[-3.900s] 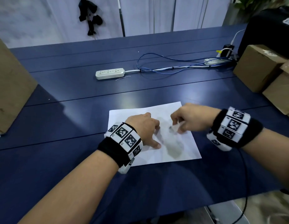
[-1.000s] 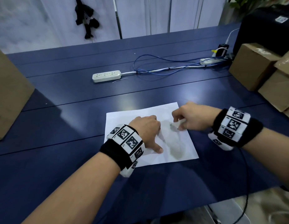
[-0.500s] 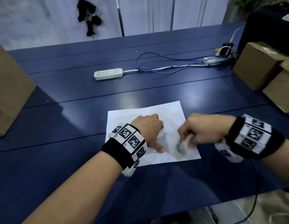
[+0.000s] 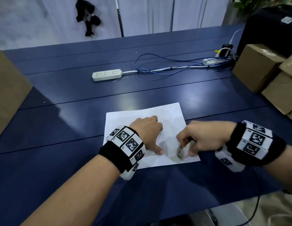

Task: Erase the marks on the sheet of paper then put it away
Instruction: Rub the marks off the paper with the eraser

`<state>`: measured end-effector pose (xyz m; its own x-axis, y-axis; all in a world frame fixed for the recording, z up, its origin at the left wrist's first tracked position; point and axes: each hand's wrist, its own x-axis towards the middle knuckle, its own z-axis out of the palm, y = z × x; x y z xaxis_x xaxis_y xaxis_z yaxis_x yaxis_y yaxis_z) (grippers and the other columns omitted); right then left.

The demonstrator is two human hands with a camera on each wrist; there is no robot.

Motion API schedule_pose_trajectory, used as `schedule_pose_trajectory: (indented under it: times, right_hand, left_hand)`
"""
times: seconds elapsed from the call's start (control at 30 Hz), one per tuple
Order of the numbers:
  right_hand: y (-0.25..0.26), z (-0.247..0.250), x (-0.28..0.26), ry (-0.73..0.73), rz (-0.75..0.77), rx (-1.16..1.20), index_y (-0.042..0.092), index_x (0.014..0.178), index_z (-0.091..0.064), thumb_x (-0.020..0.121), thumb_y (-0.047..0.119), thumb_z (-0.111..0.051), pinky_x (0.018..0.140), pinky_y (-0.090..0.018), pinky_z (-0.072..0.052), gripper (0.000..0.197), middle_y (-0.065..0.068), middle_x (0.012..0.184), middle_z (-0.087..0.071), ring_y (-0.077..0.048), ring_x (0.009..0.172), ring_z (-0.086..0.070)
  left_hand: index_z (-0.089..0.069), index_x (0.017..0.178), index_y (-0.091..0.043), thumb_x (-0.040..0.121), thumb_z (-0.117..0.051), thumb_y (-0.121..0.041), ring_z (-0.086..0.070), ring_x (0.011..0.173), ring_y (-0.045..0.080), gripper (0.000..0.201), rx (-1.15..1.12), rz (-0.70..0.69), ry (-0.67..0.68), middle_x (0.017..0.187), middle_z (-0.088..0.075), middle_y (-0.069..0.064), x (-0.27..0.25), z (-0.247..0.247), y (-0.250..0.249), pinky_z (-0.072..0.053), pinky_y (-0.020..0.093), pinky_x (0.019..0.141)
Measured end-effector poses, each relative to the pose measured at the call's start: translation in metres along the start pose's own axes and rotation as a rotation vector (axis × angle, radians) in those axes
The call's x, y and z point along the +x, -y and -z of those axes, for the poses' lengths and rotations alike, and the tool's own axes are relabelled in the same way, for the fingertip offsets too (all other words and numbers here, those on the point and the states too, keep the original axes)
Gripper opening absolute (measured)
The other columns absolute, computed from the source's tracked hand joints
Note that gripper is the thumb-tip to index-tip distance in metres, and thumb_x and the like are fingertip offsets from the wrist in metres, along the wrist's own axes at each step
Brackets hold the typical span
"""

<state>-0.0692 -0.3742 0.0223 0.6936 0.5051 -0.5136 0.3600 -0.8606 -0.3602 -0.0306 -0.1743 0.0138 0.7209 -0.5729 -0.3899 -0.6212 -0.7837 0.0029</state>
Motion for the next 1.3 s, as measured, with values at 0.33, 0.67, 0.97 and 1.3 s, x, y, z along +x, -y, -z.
schedule_pose_trajectory:
  times: [0.33,0.67,0.97,1.3]
  right_hand:
    - [0.0,0.009,0.007,-0.113,-0.017,-0.053,0.031,0.074,-0.053,0.076,0.022,-0.073,0.061,-0.022,-0.04,0.021,0.011,0.069,-0.056,-0.004,0.069,-0.051]
    - [-0.02,0.026,0.019,-0.299,-0.168,-0.121,0.025,0.084,-0.058,0.077,0.03,-0.071,0.073,-0.035,-0.051,0.016,0.007,0.076,-0.06,-0.018,0.083,-0.056]
    - [-0.017,0.024,0.013,-0.271,-0.155,-0.135,0.028,0.079,-0.058,0.078,0.035,-0.07,0.068,-0.033,-0.049,0.014,0.01,0.068,-0.057,-0.011,0.071,-0.051]
    - [-0.004,0.005,0.001,-0.103,-0.061,-0.037,0.031,0.082,-0.063,0.073,0.028,-0.075,0.065,-0.03,-0.048,0.016,0.007,0.076,-0.064,-0.008,0.072,-0.056]
  left_hand:
    - [-0.057,0.121,-0.022,0.071,-0.073,-0.064,-0.051,0.094,0.019,0.068,-0.002,0.007,-0.001,0.119,-0.048,-0.001,-0.002,0.0,0.0,-0.038,0.031,0.077]
    - [-0.054,0.128,-0.025,0.073,-0.072,-0.064,-0.054,0.105,0.02,0.071,0.009,0.003,-0.009,0.121,-0.048,-0.001,-0.005,0.001,-0.001,-0.039,0.032,0.082]
    - [-0.054,0.127,-0.023,0.073,-0.072,-0.064,-0.054,0.103,0.021,0.071,0.022,-0.006,0.001,0.12,-0.048,0.0,-0.002,0.001,-0.002,-0.04,0.032,0.082]
    - [-0.054,0.128,-0.021,0.073,-0.071,-0.065,-0.054,0.105,0.022,0.073,0.033,0.001,0.016,0.121,-0.048,0.0,0.0,0.001,-0.002,-0.04,0.034,0.084]
